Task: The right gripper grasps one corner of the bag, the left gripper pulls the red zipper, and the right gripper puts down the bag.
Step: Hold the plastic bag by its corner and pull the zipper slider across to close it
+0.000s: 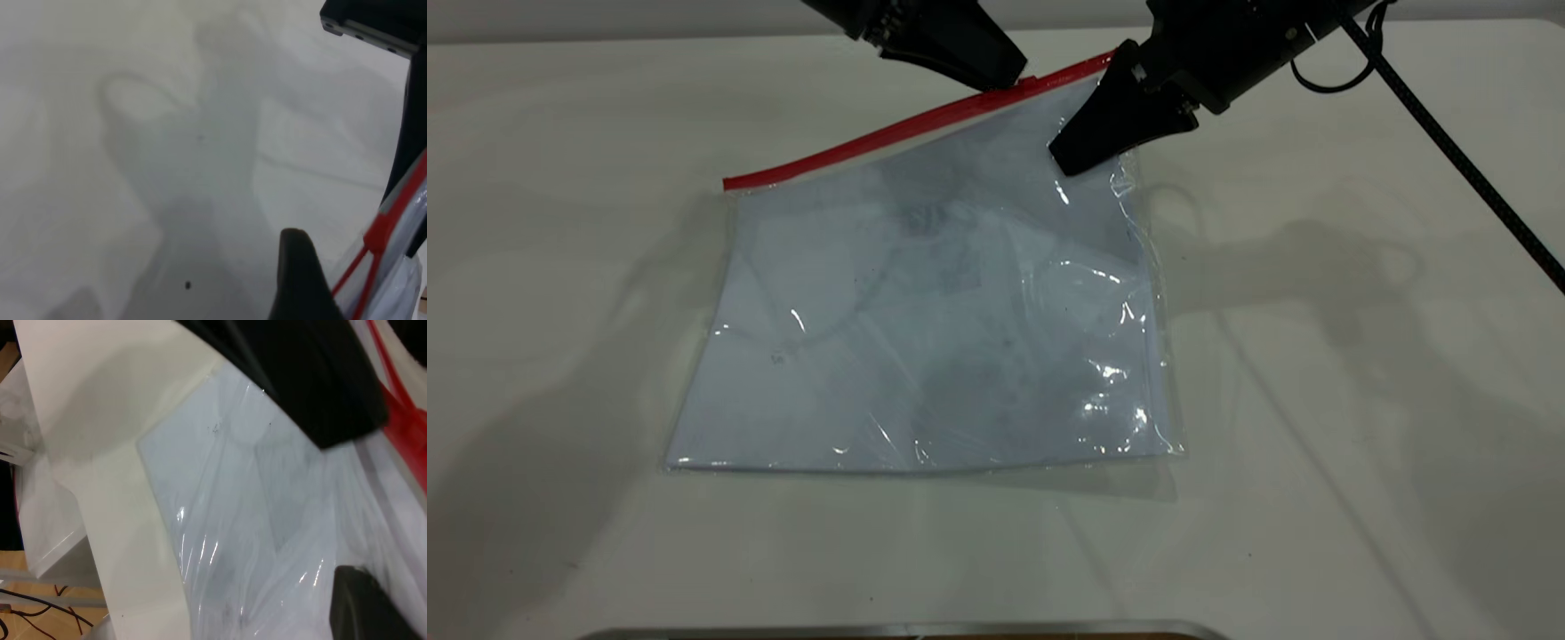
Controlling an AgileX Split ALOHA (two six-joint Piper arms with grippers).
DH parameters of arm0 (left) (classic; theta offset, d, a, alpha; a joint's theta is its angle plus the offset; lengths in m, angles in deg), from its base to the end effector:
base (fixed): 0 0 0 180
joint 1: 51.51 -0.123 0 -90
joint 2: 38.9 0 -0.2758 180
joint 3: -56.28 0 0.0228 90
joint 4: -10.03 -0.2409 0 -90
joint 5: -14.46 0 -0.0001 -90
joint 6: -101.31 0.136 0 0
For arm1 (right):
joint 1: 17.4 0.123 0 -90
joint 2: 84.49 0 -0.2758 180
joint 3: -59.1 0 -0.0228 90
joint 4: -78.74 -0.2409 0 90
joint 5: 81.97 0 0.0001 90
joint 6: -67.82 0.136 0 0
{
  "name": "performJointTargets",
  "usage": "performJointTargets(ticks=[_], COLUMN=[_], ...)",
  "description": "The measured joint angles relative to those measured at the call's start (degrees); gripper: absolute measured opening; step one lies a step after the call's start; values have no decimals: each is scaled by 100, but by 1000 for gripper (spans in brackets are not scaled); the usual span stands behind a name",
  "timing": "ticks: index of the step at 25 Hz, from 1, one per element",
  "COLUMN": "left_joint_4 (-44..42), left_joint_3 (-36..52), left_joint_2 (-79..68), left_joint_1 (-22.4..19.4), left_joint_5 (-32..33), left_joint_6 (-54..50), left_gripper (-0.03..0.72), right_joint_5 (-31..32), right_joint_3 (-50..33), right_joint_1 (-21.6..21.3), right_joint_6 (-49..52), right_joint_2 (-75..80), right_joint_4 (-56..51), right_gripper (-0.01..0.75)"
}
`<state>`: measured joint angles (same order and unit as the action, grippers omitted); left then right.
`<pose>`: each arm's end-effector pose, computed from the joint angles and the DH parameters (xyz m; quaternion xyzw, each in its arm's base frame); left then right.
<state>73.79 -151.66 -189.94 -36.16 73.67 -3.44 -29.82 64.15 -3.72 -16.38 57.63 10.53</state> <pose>0.4405 -0.2296 0.0628 0.4069 0.7958 -0.3969 0.2089 0.3904 0.1977 0.0433 -0.3737 0.8275 0.3762 0.1845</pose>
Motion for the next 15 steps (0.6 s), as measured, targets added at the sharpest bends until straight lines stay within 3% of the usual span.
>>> performJointTargets(ticks=[7,15], left_joint_4=[0,0], left_joint_3=[-52,-52], left_joint_2=[-34,-34], left_joint_1=[144,145], left_joint_5=[23,-114], left_joint_6=[-25,-43], left_gripper=[484,272], right_joint_5=[-5,-5], right_joint_3=[0,0], right_joint_1=[0,0], right_joint_6=[0,0], right_joint_2=[0,0], right_joint_4=[0,0], right_gripper=[34,34])
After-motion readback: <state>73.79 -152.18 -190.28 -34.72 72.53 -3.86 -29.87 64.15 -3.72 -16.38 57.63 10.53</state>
